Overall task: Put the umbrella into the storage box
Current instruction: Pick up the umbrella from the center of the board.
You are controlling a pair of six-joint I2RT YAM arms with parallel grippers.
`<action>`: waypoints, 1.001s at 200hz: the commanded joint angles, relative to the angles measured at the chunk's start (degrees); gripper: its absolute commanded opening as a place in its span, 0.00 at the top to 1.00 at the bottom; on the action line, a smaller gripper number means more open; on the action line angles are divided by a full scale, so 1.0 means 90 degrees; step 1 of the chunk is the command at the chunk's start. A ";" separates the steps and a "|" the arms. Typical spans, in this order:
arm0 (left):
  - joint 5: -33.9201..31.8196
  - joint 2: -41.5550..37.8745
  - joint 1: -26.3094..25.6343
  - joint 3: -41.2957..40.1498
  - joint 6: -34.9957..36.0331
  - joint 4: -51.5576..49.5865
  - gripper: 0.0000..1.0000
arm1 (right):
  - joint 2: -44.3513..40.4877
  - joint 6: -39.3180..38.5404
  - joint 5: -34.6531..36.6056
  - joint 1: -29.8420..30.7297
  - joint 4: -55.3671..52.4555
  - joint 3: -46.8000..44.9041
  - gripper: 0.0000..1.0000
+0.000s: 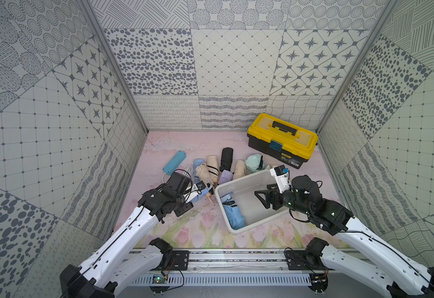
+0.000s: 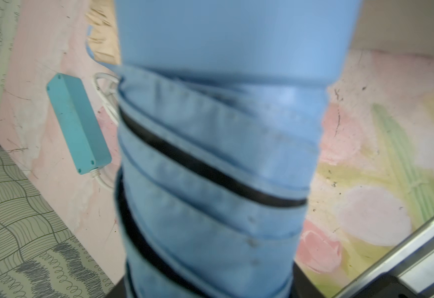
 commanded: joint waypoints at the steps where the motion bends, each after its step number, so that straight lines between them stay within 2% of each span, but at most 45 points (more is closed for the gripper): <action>1: 0.0564 -0.0267 0.0020 0.0809 -0.1238 -0.0199 0.46 | 0.0244 0.0090 -0.0271 0.0139 0.0865 0.0332 0.18; 36: 0.1302 -0.0431 0.0020 0.1166 -0.2145 0.0598 0.46 | 0.1082 0.0243 0.0052 0.0946 0.1958 0.0591 0.18; 97: 0.2225 -0.0670 0.0010 0.0993 -0.3372 0.1862 0.46 | 0.2621 0.0728 0.0415 0.1889 0.3956 0.1136 0.16; 143: 0.2653 -0.0821 -0.0008 0.0563 -0.4091 0.2782 0.45 | 0.3325 0.1117 0.0675 0.2136 0.4867 0.1455 0.16; 200: 0.2702 -0.0781 -0.0116 0.0401 -0.4336 0.3342 0.46 | 0.3828 0.1680 0.0861 0.2215 0.5564 0.1674 0.14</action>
